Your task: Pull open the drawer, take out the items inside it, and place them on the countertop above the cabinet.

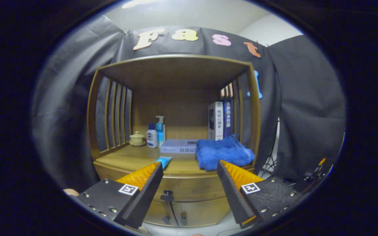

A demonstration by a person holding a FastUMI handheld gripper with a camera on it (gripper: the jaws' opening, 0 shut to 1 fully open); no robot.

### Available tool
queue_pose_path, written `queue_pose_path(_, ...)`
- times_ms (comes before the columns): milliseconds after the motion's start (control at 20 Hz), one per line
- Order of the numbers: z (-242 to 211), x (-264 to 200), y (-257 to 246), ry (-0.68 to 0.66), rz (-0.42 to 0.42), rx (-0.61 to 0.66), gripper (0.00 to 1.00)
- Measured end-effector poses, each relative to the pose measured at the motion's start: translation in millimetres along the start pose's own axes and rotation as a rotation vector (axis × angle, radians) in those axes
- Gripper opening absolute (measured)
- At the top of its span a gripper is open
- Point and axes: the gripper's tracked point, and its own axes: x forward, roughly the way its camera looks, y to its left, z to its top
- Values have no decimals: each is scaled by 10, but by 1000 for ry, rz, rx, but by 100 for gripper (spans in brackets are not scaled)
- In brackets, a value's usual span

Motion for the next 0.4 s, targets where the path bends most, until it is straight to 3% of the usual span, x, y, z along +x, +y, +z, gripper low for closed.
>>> queue_pose_path(400,636,-584,-831,-110,-72,-28,99)
